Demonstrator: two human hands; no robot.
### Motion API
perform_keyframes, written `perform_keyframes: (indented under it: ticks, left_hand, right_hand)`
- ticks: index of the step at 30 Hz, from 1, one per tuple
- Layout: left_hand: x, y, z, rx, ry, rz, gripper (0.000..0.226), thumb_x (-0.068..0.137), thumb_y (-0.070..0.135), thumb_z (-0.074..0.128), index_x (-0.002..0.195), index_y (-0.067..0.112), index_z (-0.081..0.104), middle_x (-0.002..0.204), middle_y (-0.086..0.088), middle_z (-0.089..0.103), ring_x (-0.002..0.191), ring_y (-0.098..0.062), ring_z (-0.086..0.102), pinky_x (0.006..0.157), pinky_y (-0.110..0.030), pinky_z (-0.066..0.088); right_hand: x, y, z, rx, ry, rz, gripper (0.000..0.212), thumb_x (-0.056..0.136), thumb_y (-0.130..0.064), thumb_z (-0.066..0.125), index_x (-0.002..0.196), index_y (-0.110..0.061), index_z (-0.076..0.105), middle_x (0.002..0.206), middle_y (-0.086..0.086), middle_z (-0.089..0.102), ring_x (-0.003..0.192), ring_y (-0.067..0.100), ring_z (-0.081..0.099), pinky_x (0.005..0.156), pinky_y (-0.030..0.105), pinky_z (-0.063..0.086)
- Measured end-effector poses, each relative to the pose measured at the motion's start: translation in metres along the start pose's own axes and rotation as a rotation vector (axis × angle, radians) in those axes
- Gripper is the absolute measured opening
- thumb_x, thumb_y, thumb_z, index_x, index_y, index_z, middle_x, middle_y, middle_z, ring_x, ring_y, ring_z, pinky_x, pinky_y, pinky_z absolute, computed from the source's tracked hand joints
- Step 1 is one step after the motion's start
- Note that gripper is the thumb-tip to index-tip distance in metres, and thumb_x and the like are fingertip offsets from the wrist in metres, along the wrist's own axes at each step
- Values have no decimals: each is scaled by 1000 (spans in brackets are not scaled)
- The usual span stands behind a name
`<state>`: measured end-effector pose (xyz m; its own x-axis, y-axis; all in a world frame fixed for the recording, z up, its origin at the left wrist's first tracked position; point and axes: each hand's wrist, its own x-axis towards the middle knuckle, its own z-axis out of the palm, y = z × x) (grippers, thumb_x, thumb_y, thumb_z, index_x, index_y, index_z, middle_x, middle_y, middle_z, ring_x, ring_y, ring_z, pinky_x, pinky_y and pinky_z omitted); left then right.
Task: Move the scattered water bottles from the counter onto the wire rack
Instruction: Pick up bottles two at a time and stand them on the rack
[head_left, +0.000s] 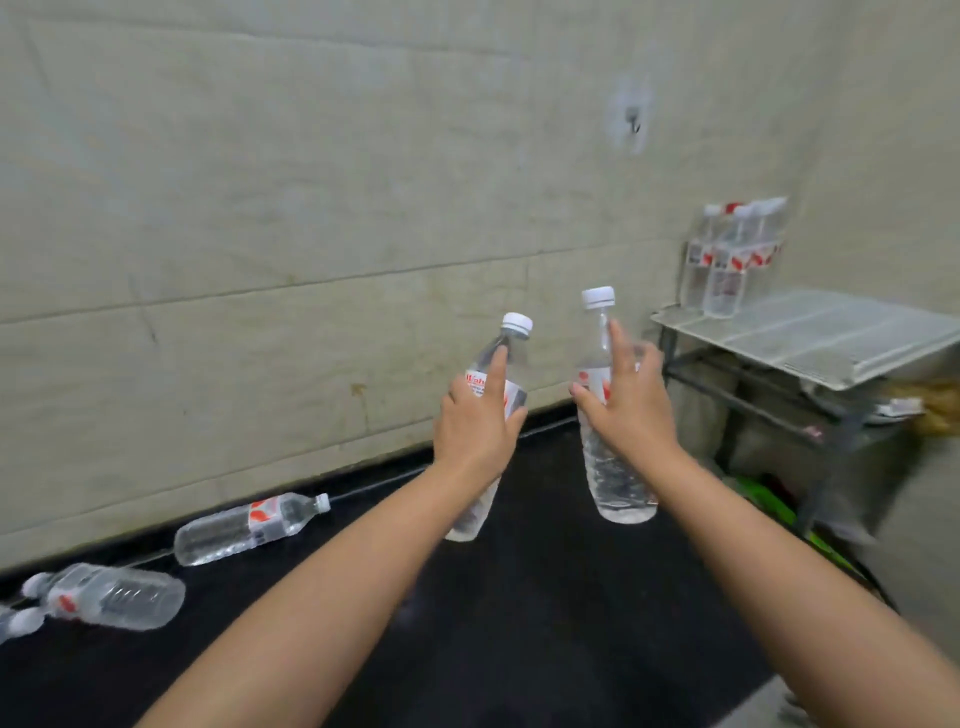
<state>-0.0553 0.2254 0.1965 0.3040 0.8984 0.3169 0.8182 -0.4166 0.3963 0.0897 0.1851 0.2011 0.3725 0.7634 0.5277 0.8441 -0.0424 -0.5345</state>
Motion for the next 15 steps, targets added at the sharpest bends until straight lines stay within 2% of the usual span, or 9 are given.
perform_keyframes:
  ticks: [4,9,12,15]
  left_hand:
    - [25,93,12,-19,111,99,69,94,39,44,148,28,4,134,-22,33,119,-36,40,98,-41,38]
    - [50,201,32,-82,224,83,69,93,38,46,148,28,5,133,-21,33,117,-36,41,94,-42,40]
    - [65,249,45,-68,250,103,68,93,39,45,148,29,5,132,-20,33,114,-36,43,93,-42,41]
    - [82,283,60,-61,262,89,68,93,39,44,148,30,5,131,-21,34,113,-35,43,93,-41,40]
  right_hand:
    - [44,54,-67,-5,104,-67,79,84,-29,63,147,-21,15,139,24,28,114,39,49,90,48,48]
    - [87,120,-134,20,154,-156,80,84,-31,62,147,-21,13,140,21,28,116,36,47,88,46,48]
    - [108,154,-163,48,178,-173,79,84,-31,62,147,-20,15,141,20,28,112,36,51,86,42,46]
    - [127,184,-182,72,174,-165,78,84,-31,62,147,-20,15,144,19,26,118,36,49,90,43,45]
